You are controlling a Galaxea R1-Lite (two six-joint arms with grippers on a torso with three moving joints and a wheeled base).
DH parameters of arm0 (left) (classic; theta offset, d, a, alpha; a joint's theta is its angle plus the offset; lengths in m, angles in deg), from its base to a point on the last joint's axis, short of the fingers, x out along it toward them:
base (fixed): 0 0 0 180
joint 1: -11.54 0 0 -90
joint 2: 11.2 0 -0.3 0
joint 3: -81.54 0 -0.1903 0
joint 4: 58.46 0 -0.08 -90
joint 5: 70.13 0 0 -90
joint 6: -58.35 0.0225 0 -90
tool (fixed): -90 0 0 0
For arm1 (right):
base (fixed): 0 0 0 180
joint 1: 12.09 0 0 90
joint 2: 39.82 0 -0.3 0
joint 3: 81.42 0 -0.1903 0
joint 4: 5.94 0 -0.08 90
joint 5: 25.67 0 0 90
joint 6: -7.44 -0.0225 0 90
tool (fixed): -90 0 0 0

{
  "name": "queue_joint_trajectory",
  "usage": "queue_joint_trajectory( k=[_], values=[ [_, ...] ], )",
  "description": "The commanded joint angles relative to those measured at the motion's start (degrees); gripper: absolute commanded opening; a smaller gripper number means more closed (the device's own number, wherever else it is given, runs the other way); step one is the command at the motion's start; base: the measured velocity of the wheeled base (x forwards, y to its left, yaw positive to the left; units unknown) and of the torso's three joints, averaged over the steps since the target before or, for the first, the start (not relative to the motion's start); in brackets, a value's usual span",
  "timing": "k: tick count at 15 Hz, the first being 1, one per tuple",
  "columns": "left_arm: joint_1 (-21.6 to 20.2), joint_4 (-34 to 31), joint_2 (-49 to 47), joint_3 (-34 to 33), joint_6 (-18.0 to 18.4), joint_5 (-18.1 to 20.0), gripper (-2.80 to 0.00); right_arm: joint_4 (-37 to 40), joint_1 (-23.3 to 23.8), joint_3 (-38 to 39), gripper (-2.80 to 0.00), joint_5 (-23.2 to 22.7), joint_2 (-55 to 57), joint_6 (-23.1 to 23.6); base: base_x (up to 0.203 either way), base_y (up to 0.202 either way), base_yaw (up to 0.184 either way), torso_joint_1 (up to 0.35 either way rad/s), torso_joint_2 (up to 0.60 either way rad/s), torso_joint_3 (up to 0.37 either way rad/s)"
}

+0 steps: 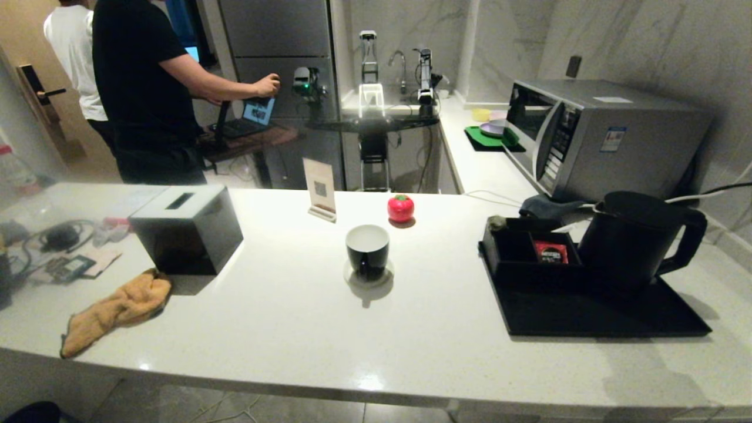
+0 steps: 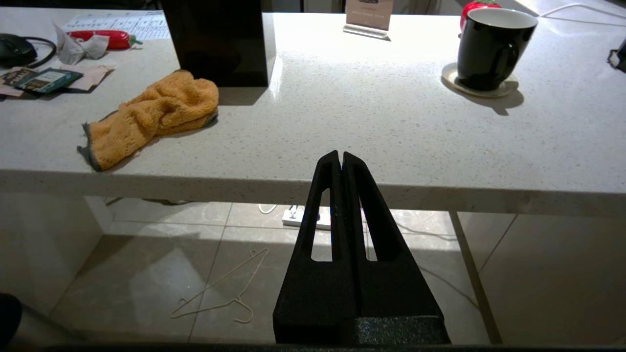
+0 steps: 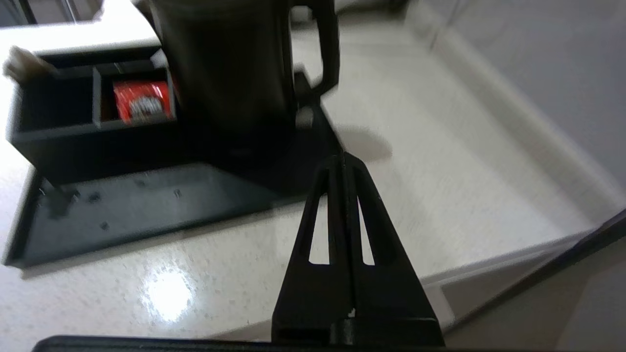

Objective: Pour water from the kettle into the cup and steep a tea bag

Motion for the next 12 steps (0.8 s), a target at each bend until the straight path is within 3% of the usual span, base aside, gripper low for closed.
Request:
queue_joint_trajectory(
  k=[1,5,9,10,12],
  values=[
    [0.0,0.0,0.0,0.0,0.0,0.0,-2.8,-1.2,1.2,-0.1,-2.8,-0.3,7.7,0.1,0.0,0.0,0.0,0.0,0.0,0.0],
    [0.0,0.0,-0.1,0.0,0.0,0.0,-2.8,-10.8,1.2,-1.6,-2.8,-0.4,22.3,0.2,0.0,0.0,0.0,0.0,0.0,0.0],
    [0.0,0.0,0.0,0.0,0.0,0.0,-2.8,-30.1,1.2,-3.4,-2.8,-0.4,39.2,0.3,0.0,0.0,0.0,0.0,0.0,0.0],
    [0.0,0.0,0.0,0.0,0.0,0.0,-2.8,-35.1,1.2,-3.9,0.0,-0.4,42.9,0.4,0.0,0.0,0.0,0.0,0.0,0.0],
    [0.0,0.0,0.0,0.0,0.0,0.0,-2.8,-42.8,1.2,-4.4,0.0,-0.4,48.5,0.3,0.0,0.0,0.0,0.0,0.0,0.0]
  ],
)
